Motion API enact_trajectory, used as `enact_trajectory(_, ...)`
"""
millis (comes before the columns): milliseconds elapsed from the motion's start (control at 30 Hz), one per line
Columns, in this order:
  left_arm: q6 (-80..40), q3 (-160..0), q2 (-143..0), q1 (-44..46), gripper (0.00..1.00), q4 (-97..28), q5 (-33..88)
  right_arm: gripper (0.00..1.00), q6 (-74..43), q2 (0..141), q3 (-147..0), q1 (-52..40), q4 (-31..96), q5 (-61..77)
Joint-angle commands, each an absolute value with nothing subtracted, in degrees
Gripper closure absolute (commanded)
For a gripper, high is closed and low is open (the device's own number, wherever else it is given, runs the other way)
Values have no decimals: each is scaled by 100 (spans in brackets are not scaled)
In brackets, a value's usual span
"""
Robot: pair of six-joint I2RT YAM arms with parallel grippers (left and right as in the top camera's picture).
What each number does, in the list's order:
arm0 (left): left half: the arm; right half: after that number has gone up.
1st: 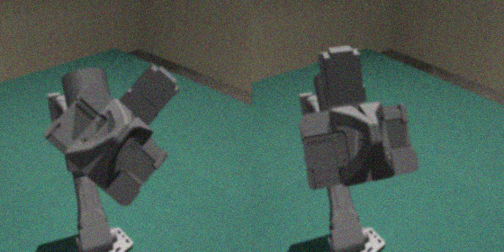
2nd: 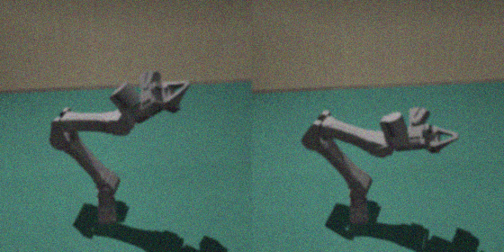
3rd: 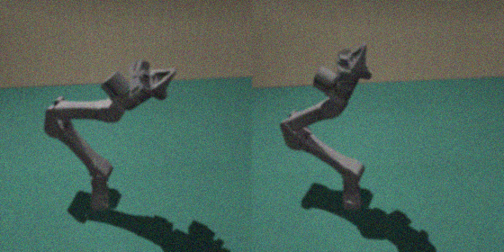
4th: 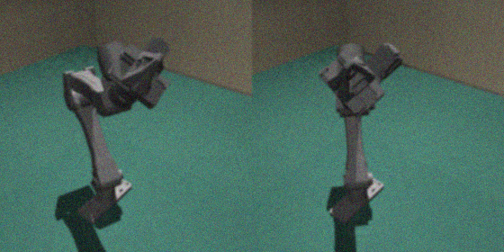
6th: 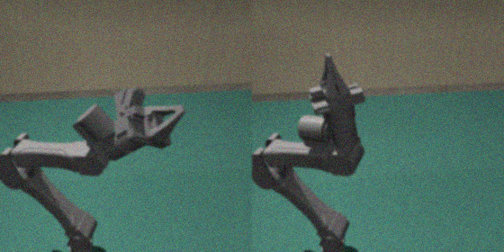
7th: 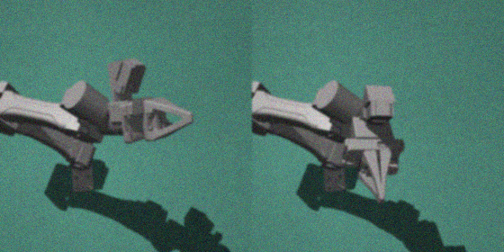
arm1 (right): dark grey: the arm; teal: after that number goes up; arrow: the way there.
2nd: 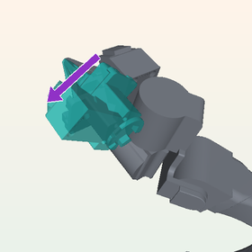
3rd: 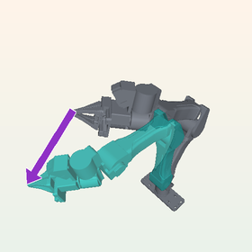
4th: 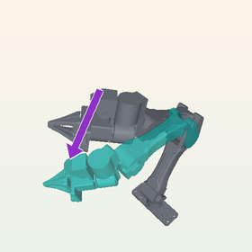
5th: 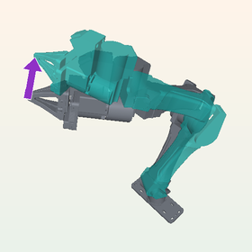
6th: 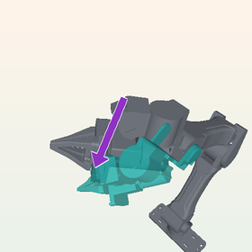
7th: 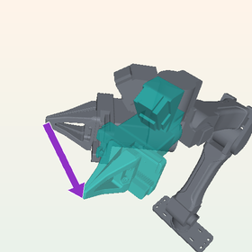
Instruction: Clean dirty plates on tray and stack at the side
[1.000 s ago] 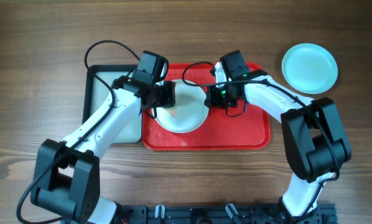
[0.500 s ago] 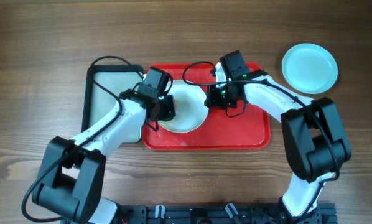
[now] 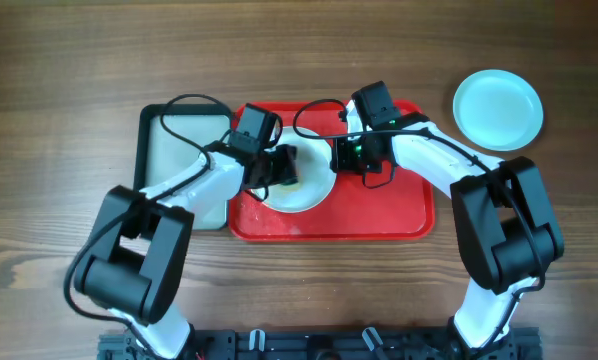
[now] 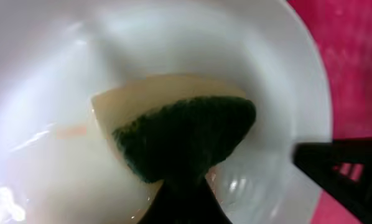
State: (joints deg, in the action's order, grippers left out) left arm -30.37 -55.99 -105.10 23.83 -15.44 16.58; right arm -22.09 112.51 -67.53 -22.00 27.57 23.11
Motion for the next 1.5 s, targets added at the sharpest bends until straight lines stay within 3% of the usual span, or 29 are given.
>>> enact_trajectory(0, -3092, -5502, -10761, 2432, 96, -1352, 2598, 96, -2268, 11306, -6700, -2383, 2720, 2550)
enact_trajectory(267, -3070, -5752, -8965, 2121, 96, -1555, 2541, 95, -2270, 11306, -6700, -2383, 2720, 2550)
enact_trajectory(433, -3046, -5736, -8755, 1820, 96, -2663, 1474, 95, -2265, 11303, -6737, -2383, 2720, 2519)
enact_trajectory(567, -3024, -5732, -8755, 1820, 96, -3323, 784, 83, -2215, 11207, -7107, -2383, 3041, 1769)
enact_trajectory(700, -3026, -5732, -8755, 1820, 96, -3409, 482, 78, -1667, 11109, -7179, -2383, 3087, 1623)
enact_trajectory(833, -3028, -5732, -8818, 1822, 96, -3242, 545, 80, -1345, 11109, -7179, -2383, 3063, 1647)
enact_trajectory(967, -3028, -5734, -8967, 1820, 96, -2985, 1050, 95, -1352, 11111, -7179, -2383, 3072, 1824)
enact_trajectory(1200, -3183, -5734, -9616, 1872, 96, -2147, 2209, 96, -1352, 11111, -7175, -2383, 3092, 1927)
enact_trajectory(1300, -3533, -5745, -9756, 2062, 96, -2016, 2147, 96, -1352, 11111, -7175, -2383, 3087, 1925)
enact_trajectory(1400, -3824, -6082, -9758, 2145, 96, -2373, 1988, 96, -1354, 11111, -7175, -2383, 3089, 1922)
enact_trajectory(1467, -3822, -6910, -9852, 2237, 96, -3437, 1402, 96, -1354, 11111, -7175, -2383, 3089, 1922)
